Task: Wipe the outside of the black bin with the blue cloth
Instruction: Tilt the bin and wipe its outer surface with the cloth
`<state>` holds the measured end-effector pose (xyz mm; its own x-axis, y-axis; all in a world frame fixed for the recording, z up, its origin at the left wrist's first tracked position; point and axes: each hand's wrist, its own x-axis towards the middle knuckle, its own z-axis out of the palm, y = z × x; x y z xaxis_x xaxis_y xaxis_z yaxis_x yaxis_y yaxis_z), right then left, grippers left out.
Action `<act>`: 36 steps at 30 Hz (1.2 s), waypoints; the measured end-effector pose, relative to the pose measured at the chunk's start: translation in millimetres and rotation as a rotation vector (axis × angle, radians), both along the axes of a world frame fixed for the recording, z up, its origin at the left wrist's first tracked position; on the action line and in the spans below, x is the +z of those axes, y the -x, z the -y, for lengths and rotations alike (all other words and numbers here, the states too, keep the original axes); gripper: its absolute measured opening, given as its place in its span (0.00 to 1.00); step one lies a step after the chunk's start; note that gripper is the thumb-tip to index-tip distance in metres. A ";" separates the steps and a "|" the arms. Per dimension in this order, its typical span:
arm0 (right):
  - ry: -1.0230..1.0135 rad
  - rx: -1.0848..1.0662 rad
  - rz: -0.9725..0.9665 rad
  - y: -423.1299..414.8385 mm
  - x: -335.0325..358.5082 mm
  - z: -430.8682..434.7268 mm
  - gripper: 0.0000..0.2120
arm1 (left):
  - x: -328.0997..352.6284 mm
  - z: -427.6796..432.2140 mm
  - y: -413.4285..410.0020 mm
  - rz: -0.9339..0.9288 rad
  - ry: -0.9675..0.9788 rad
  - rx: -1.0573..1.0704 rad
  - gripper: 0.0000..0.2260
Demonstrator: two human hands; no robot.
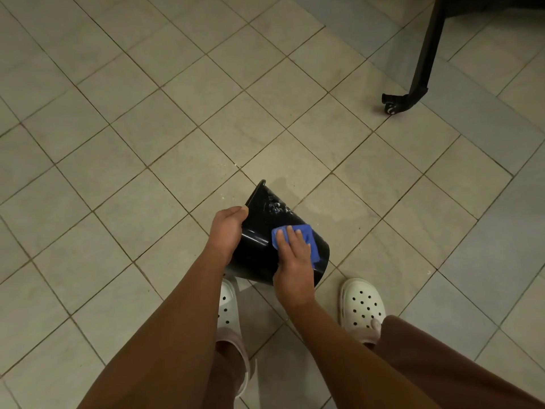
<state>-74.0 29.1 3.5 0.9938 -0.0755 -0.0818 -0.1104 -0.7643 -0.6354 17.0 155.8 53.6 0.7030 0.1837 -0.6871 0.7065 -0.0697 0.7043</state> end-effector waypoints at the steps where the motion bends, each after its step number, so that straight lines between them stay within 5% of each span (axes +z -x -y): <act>1: -0.018 0.057 0.040 1.5 -1.1 -6.2 0.34 | 0.0 -1.3 -0.3 0.001 0.008 0.008 0.13; 5: -0.089 0.290 0.108 -26.5 6.4 -23.2 0.33 | -1.0 -1.6 2.3 0.036 0.012 0.022 0.10; 12: 0.038 0.045 -0.051 -32.6 8.5 -9.0 0.34 | -0.8 2.1 1.5 0.007 0.036 0.050 0.12; 19: -0.018 0.218 0.052 -33.3 18.5 -31.3 0.34 | -2.0 1.6 1.8 0.023 0.033 0.055 0.11; 25: 0.048 0.083 -0.154 -63.5 21.6 -8.3 0.33 | 1.5 4.4 2.6 0.019 0.037 0.056 0.13; 31: 0.057 0.177 -0.005 -33.9 22.2 -36.6 0.36 | -1.1 4.4 3.8 0.013 0.032 0.065 0.12; 36: 0.120 0.172 -0.173 -75.3 24.8 -17.4 0.33 | 0.5 3.7 6.5 0.033 0.052 0.038 0.13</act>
<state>1.3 46.5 28.3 0.9649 0.0741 -0.2519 -0.0710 -0.8499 -0.5221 10.5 152.0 54.1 0.7185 0.1752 -0.6731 0.6845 -0.0060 0.7290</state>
